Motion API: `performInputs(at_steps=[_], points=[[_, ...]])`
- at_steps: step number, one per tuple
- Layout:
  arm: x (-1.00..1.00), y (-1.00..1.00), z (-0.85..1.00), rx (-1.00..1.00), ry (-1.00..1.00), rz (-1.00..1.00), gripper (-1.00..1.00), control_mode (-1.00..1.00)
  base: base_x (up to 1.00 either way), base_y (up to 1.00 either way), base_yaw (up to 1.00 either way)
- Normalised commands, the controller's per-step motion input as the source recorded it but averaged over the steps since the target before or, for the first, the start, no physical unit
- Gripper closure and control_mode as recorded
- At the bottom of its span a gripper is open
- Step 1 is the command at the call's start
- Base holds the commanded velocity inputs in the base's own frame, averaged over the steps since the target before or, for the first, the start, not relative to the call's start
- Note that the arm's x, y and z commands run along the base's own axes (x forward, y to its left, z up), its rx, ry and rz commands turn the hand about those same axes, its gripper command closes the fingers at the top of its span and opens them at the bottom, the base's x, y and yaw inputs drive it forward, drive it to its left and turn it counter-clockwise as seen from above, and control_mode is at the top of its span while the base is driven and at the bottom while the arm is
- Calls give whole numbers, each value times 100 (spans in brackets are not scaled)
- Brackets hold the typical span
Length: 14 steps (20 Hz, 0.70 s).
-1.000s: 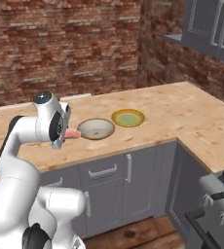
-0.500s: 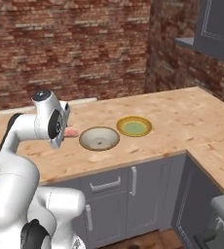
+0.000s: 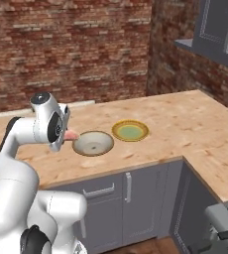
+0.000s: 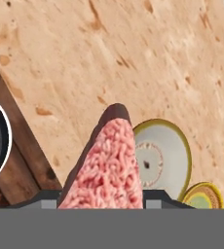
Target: Place one of the steaks on the plate and the other in the bowl. Then place the bowl in the fridge.
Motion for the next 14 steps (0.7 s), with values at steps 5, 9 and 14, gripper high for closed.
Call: performInputs(at_steps=[5, 9, 14], points=[[0, 0, 0, 0, 0, 0, 100, 100, 3, -50, -13], [0, 0, 0, 0, 0, 0, 100, 100, 9, -11, -14], [0, 0, 0, 0, 0, 0, 100, 100, 56, -18, -8]])
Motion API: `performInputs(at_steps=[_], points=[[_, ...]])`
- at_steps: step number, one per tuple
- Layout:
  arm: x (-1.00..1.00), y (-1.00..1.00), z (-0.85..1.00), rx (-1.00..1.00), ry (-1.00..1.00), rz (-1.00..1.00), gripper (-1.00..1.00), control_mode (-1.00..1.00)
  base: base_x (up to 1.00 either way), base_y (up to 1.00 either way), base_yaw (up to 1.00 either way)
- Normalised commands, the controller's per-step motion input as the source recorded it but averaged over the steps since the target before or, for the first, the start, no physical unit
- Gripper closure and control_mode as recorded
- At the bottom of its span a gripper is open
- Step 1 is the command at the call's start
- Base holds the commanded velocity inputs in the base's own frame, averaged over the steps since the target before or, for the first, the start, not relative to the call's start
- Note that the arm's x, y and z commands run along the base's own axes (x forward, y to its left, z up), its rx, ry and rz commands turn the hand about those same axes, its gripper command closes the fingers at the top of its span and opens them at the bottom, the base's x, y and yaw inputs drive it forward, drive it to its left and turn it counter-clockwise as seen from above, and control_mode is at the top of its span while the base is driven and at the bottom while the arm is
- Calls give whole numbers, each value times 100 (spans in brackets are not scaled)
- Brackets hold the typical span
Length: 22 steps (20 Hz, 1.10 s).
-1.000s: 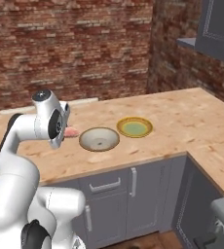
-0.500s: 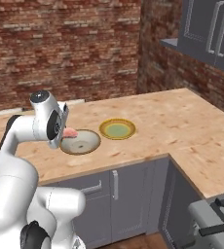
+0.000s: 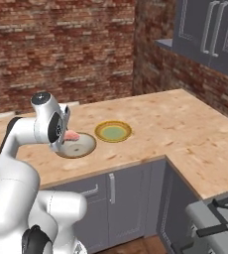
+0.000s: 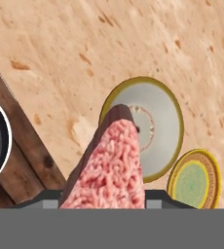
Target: Place one of the steaks on the plate and the other in the bowl. Then place the bowl in the fridge.
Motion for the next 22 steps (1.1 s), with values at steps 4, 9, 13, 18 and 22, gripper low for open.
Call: performInputs(at_steps=[4, 9, 13, 18, 22], points=[[0, 0, 0, 0, 0, 0, 100, 100, 56, -3, -5], [0, 0, 0, 0, 0, 0, 100, 100, 16, -8, 0], [0, 0, 0, 0, 0, 0, 100, 100, 0, 0, 0], [65, -1, 2, 0, 8, 0, 100, -100, 1, 0, 0], [100, -2, 21, -1, 34, 0, 100, -100, 0, 0, 0]])
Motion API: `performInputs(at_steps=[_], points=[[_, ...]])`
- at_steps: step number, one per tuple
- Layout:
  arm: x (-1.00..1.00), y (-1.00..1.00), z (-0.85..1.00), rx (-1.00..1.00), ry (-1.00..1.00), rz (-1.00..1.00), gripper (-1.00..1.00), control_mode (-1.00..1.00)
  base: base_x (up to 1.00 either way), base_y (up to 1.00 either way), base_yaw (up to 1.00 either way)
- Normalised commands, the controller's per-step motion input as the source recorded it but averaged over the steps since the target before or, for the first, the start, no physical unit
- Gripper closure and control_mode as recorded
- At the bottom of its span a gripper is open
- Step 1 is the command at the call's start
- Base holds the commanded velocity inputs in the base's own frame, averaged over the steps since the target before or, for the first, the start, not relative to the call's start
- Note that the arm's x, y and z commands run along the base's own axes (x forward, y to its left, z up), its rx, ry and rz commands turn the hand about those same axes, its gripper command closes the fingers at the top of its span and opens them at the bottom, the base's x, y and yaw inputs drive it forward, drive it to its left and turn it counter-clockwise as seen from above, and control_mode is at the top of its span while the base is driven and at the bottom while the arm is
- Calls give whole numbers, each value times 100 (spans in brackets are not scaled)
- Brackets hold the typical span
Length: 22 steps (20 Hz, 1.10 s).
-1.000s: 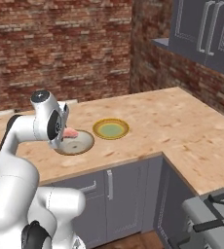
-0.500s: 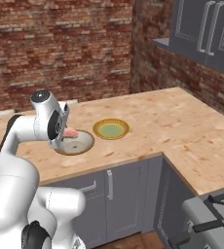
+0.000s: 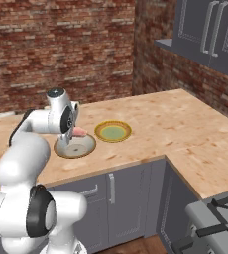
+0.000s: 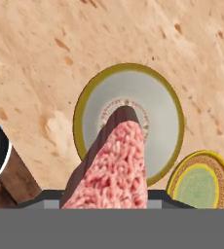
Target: Place one of the steaks on the plate and the other in the bowl. Then place the bowl in the fridge.
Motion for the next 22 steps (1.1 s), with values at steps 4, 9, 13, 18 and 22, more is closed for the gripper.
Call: performInputs(at_steps=[4, 9, 13, 18, 22], points=[[95, -14, 9, -2, 38, -3, 100, -100, 0, 0, 0], [100, -38, 15, 0, 45, -14, 100, -100, 0, 0, 0], [90, -12, -3, -4, 30, -7, 100, -100, 0, 0, 0], [80, -11, -39, -6, 12, -3, 100, -100, 0, 0, 0], [51, -31, -73, -3, -18, 0, 100, -100, 0, 0, 0]])
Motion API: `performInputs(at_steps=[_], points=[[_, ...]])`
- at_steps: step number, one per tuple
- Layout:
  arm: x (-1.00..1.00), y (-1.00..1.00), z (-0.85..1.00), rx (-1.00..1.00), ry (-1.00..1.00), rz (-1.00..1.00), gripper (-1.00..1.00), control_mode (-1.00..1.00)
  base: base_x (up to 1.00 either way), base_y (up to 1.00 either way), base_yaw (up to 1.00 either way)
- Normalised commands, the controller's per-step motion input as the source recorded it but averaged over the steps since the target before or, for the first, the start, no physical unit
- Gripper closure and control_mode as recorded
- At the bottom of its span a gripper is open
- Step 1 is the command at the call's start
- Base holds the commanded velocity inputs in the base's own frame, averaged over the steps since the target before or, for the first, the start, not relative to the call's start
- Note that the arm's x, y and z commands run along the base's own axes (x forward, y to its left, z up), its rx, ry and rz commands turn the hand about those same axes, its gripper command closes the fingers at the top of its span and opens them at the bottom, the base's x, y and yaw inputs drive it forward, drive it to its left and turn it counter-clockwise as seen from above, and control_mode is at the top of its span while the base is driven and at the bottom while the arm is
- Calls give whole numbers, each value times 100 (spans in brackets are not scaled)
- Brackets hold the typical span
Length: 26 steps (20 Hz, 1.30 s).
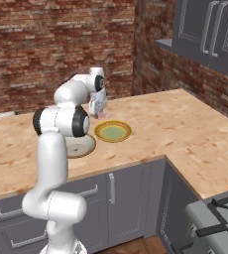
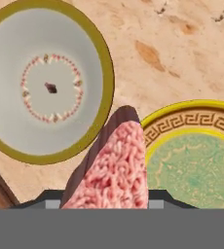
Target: Place one of the steaks on the plate and the other in the bowl. Then place the bowl in the fridge.
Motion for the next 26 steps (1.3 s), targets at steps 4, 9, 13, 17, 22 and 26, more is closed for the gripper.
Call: performInputs(at_steps=[4, 9, 13, 17, 22, 26], points=[[22, -24, -74, 0, -31, 2, 100, -100, 0, 0, 0], [9, -22, -51, 0, -32, 8, 100, -100, 0, 0, 0], [15, -9, -58, 2, -26, 9, 100, -100, 0, 0, 0], [9, 0, -81, 2, -19, 5, 100, -100, 0, 0, 0], [17, -34, -39, 0, 2, 0, 100, -100, 0, 0, 0], [54, -38, 0, 0, 7, 0, 100, -100, 0, 0, 0]])
